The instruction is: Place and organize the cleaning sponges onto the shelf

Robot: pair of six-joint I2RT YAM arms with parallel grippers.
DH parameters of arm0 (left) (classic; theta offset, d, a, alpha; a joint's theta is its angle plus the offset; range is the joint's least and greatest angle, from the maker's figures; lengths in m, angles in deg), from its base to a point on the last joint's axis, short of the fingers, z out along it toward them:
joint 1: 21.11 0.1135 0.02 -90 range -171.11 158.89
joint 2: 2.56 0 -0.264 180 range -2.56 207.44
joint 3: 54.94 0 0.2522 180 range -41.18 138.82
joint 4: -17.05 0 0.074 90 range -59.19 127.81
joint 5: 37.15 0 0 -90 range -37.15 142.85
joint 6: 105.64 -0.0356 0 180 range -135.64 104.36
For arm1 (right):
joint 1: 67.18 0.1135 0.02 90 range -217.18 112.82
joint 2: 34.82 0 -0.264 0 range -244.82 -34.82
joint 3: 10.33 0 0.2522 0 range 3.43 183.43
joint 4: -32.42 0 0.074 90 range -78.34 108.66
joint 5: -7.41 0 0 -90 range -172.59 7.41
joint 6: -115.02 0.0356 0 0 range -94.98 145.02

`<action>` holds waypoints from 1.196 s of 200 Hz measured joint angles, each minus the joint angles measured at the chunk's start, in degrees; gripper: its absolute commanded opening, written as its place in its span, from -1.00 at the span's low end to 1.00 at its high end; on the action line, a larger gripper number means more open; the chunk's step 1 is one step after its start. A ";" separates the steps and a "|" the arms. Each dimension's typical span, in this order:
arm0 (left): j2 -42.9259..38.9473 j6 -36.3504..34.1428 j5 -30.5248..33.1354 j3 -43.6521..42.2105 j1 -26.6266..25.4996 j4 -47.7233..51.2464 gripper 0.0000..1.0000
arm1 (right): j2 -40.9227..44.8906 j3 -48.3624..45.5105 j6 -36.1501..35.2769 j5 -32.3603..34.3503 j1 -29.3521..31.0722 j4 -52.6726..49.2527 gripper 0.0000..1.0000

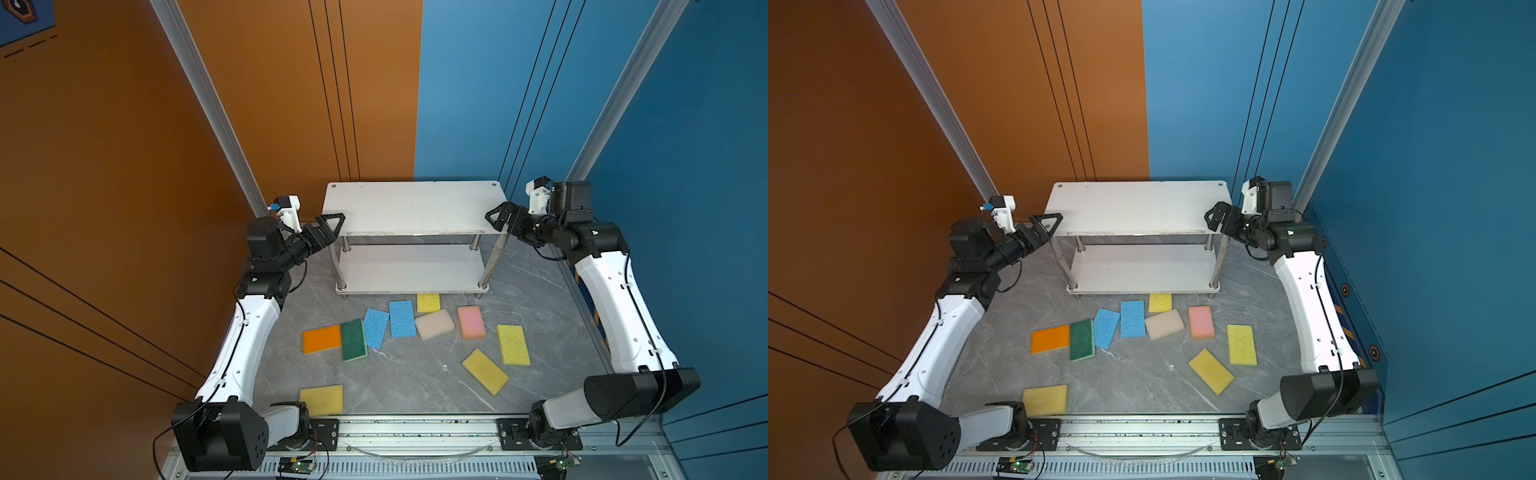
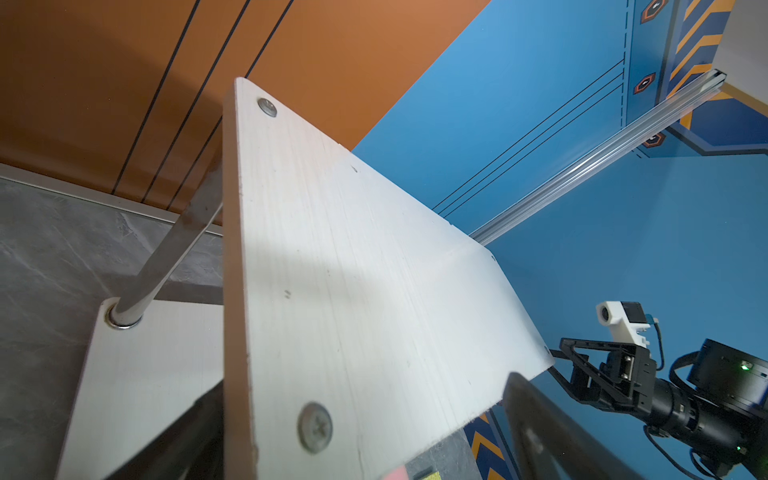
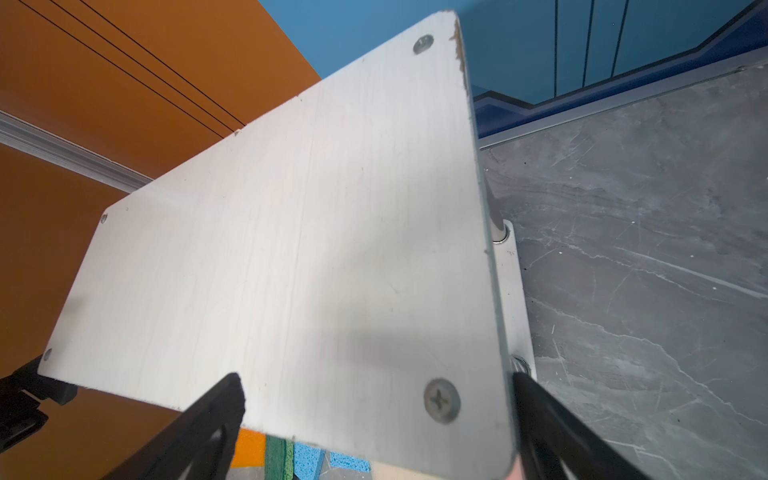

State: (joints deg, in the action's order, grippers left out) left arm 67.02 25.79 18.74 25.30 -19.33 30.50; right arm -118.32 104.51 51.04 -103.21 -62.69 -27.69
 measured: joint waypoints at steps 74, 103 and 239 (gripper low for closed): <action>-11.54 -2.51 2.54 -1.88 4.90 3.63 0.96 | 12.81 -9.18 2.12 -1.77 -5.20 1.44 0.99; -17.18 -3.50 4.11 -5.16 4.96 6.62 0.96 | 16.48 -13.68 2.36 -2.14 -5.70 1.36 0.99; -32.72 -3.17 9.84 -24.63 -8.94 19.47 0.96 | 30.47 -36.41 2.32 -0.26 2.97 -3.54 0.99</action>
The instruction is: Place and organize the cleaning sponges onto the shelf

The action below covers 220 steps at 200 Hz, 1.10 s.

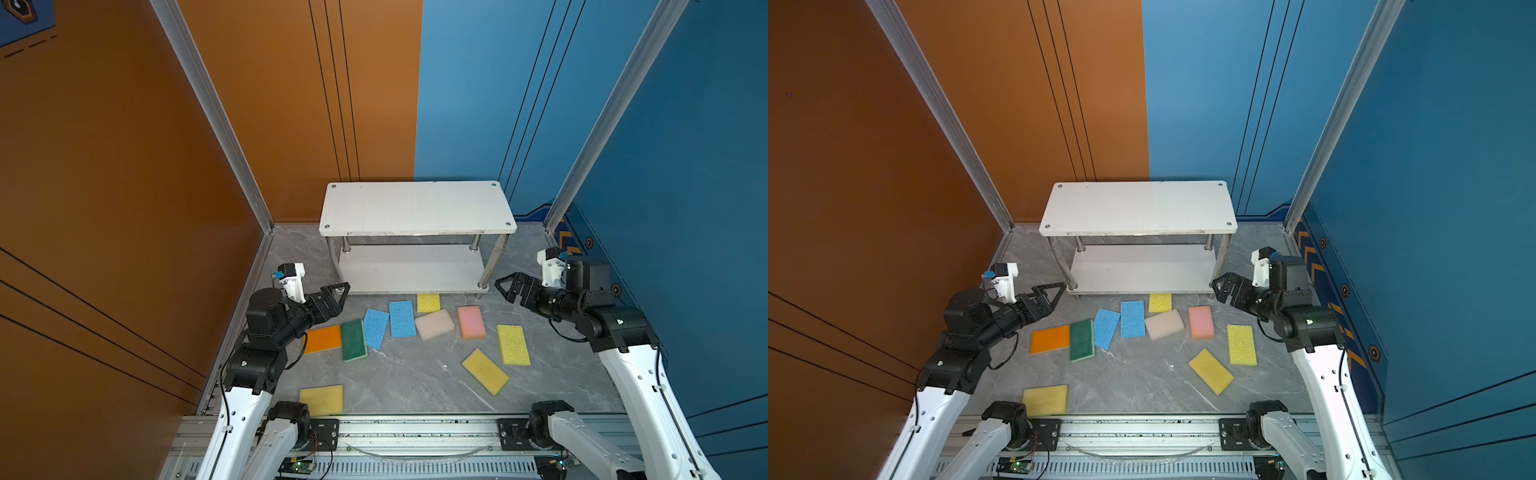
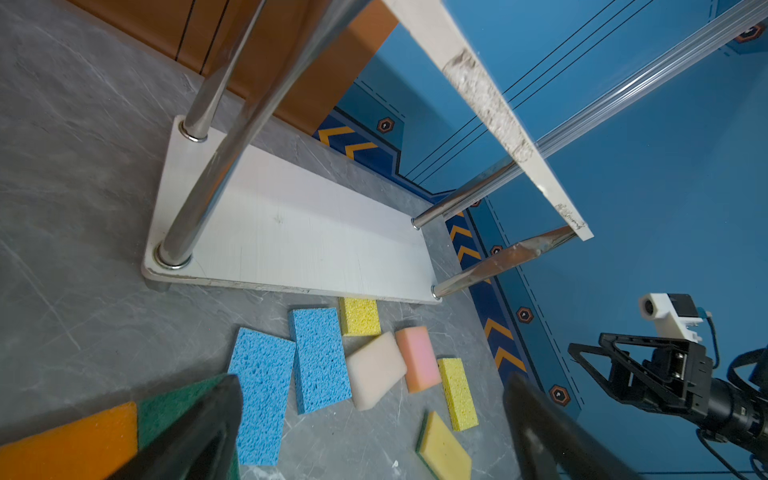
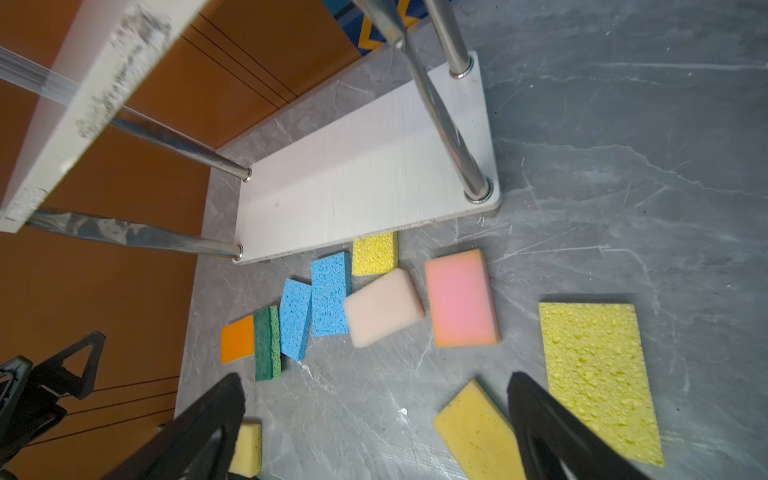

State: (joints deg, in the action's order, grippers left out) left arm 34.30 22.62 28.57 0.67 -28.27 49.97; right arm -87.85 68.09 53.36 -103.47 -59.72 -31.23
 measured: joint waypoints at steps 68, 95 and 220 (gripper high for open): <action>2.84 3.02 4.55 -6.23 -9.88 -0.24 0.96 | 0.00 -11.37 2.64 4.31 8.37 2.93 0.99; 6.58 5.18 5.01 -8.94 -12.22 -2.71 0.96 | -1.11 -14.32 2.67 4.94 9.05 4.96 1.00; 21.86 9.42 -3.43 -12.22 -15.15 -16.09 0.96 | -15.85 -20.39 -0.04 8.61 7.48 17.31 0.53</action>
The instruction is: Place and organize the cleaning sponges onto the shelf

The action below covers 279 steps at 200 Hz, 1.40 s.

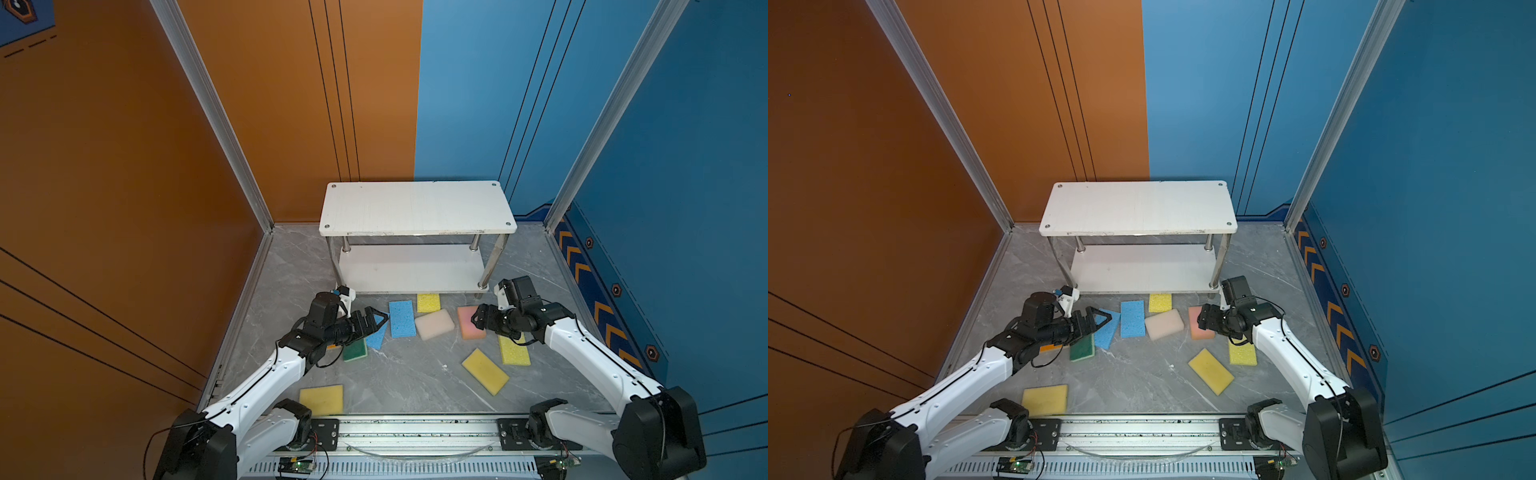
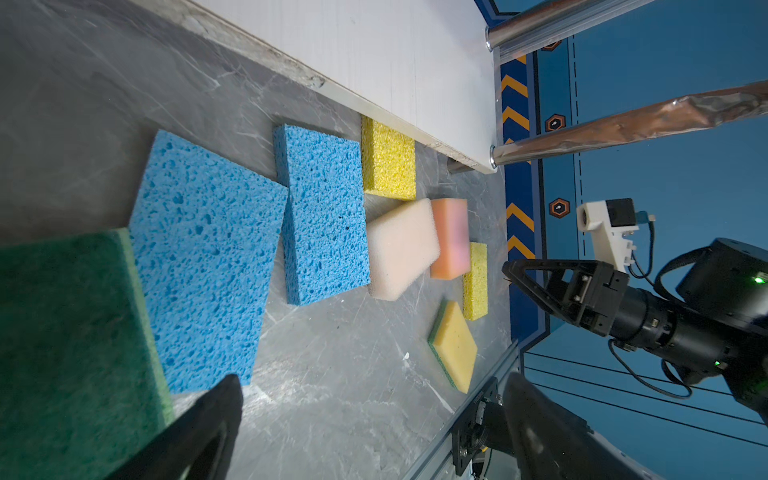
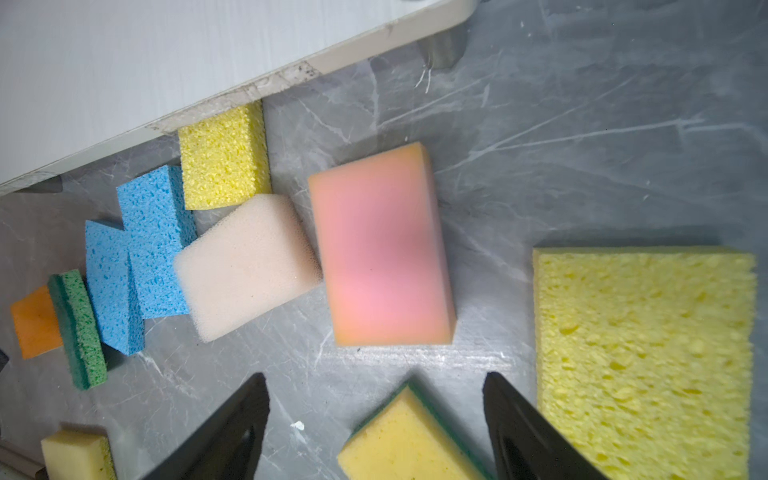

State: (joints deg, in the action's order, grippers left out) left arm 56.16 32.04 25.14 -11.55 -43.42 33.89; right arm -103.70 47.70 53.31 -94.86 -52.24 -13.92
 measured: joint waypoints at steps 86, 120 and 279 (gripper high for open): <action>1.42 1.33 -1.16 0.00 0.17 -4.79 0.96 | -10.78 -0.13 -1.55 0.72 -2.64 7.32 0.19; 2.82 2.16 -2.29 0.00 0.28 -6.95 0.96 | -13.81 -0.22 -2.49 0.50 -3.56 9.22 0.13; 3.98 2.99 -2.99 -0.39 1.68 -8.74 0.96 | -17.29 -0.33 -4.13 -3.17 -4.79 12.79 -0.26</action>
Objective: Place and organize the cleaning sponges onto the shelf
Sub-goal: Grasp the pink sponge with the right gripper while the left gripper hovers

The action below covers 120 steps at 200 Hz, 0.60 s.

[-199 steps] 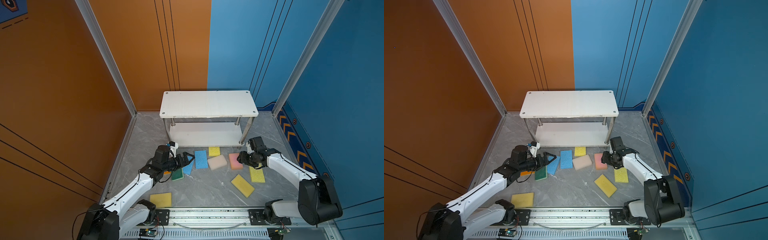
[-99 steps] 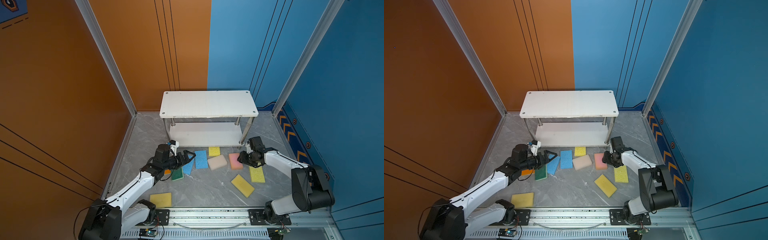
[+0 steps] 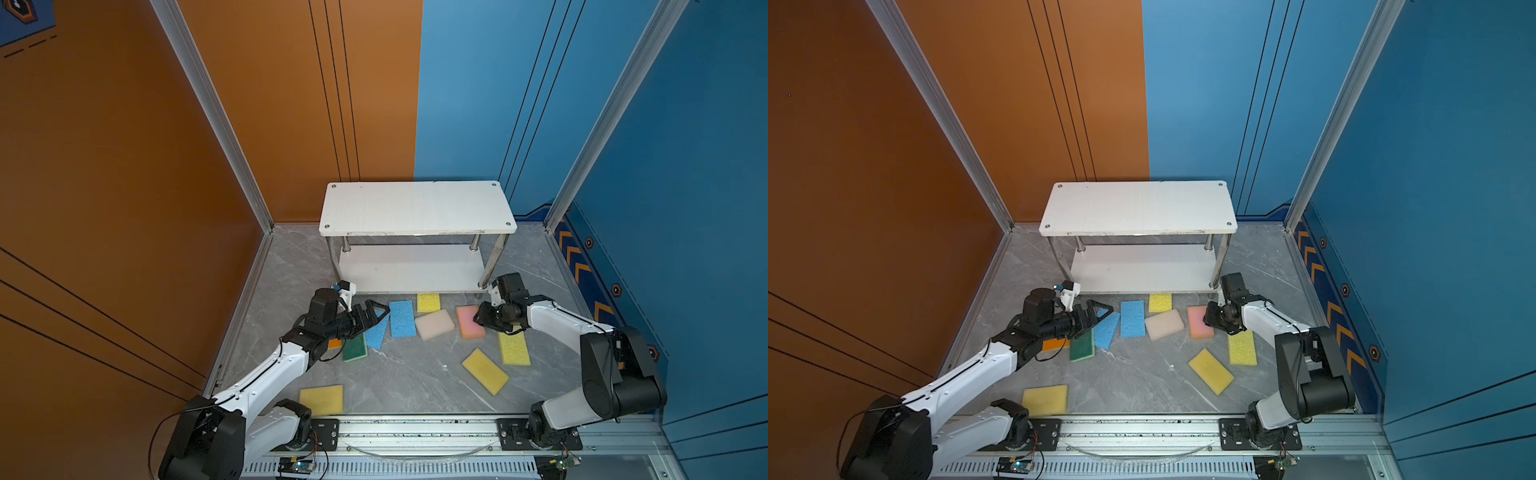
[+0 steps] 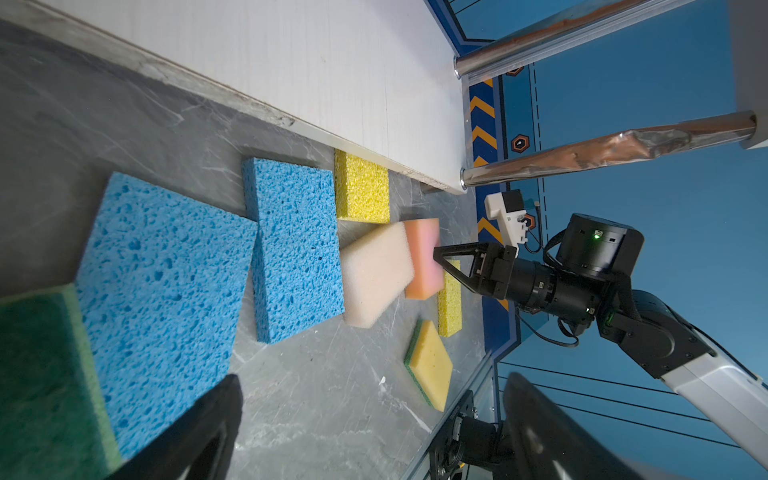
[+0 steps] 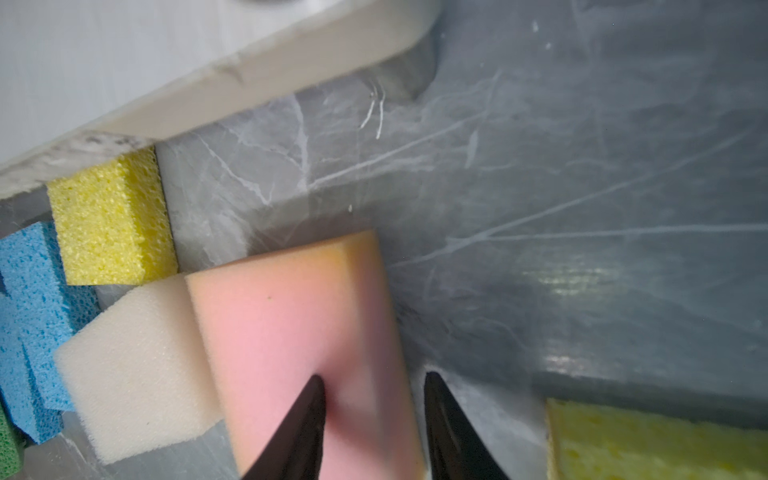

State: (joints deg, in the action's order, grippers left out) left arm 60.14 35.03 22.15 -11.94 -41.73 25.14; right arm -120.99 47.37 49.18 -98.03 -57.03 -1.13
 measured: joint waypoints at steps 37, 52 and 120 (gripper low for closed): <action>0.00 0.17 -0.04 -0.11 0.20 -0.15 0.96 | 0.00 -0.48 0.02 -0.87 0.00 0.63 -0.39; 0.00 0.22 -0.04 -0.26 0.33 -0.20 0.96 | 0.00 -0.61 0.02 -1.09 -0.04 0.98 -0.45; -0.55 0.42 -0.24 -1.03 0.37 -0.17 0.96 | 1.75 -2.08 0.04 -1.31 -0.11 1.40 -0.60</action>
State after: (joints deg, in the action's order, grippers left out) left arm 59.59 35.45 21.91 -12.97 -41.36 24.97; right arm -119.24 45.30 49.22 -99.34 -57.14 0.27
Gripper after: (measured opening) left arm 0.981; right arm 0.213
